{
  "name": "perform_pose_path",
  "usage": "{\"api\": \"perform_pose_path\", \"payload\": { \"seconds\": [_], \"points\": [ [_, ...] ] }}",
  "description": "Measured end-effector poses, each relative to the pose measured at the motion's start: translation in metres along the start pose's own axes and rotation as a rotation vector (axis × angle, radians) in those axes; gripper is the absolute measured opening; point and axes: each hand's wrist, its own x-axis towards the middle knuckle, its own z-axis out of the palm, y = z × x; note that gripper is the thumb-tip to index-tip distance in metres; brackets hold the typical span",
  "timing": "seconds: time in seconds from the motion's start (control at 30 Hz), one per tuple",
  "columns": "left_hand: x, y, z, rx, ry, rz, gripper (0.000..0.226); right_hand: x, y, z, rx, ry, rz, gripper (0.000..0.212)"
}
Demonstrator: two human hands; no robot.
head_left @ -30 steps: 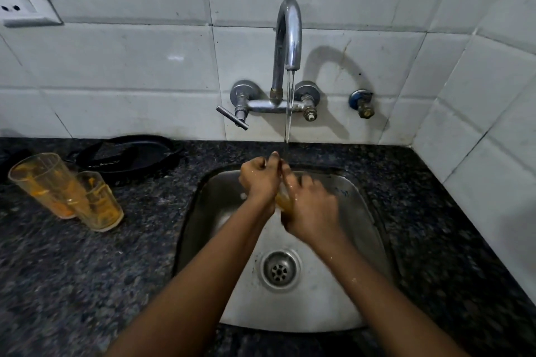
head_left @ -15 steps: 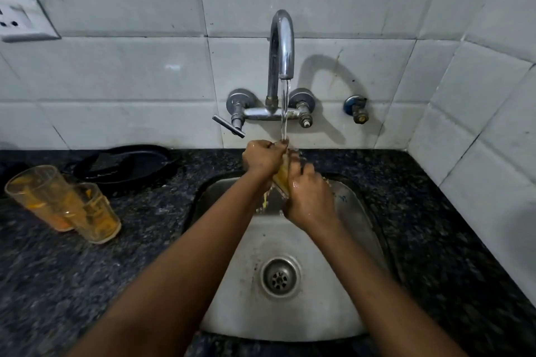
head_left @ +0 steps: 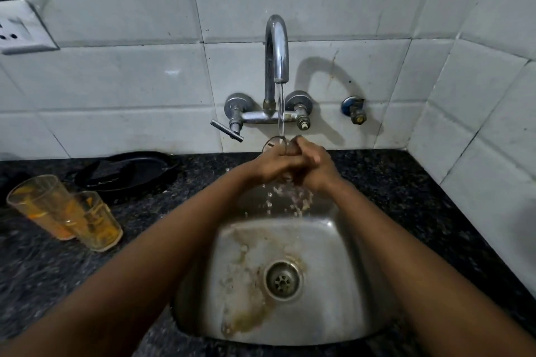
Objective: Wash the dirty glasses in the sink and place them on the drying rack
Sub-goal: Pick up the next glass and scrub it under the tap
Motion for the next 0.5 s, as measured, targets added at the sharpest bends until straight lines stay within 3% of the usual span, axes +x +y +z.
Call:
{"api": "perform_pose_path", "payload": {
  "seconds": [0.03, 0.1, 0.17, 0.23, 0.27, 0.3, 0.37, 0.43, 0.5],
  "points": [
    [-0.001, 0.000, -0.003, 0.118, -0.119, -0.013, 0.036, 0.003, 0.001, -0.004, -0.050, 0.001, -0.068, 0.032],
    [-0.004, -0.004, -0.006, 0.712, -0.225, -0.084, 0.070, 0.007, 0.004, -0.009, -0.304, -0.058, -0.230, 0.050],
    [-0.008, -0.001, -0.004, 1.322, -0.118, -0.068, 0.060, 0.010, 0.008, -0.009, -0.402, -0.066, -0.287, 0.064],
    [-0.005, -0.002, 0.004, 1.464, -0.027, 0.032, 0.057, 0.011, 0.009, -0.010, -0.367, -0.030, -0.270, 0.071],
    [-0.001, -0.006, 0.005, 1.372, -0.004, 0.054, 0.059, 0.011, 0.009, -0.012, -0.369, -0.023, -0.268, 0.073],
    [0.003, -0.013, 0.004, 1.069, 0.009, 0.034, 0.061, 0.010, 0.010, -0.014, -0.367, -0.035, -0.267, 0.074],
    [0.000, -0.016, 0.002, 0.190, -0.029, -0.038, 0.058, 0.006, 0.010, -0.015, -0.360, -0.064, -0.255, 0.074],
    [-0.006, -0.022, 0.006, -0.515, 0.068, -0.061, 0.048, 0.002, 0.010, -0.014, -0.442, -0.061, -0.243, 0.068],
    [-0.007, -0.039, 0.013, -0.802, 0.164, -0.110, 0.040, 0.002, 0.008, -0.015, -0.685, -0.030, -0.264, 0.057]
  ]
}}
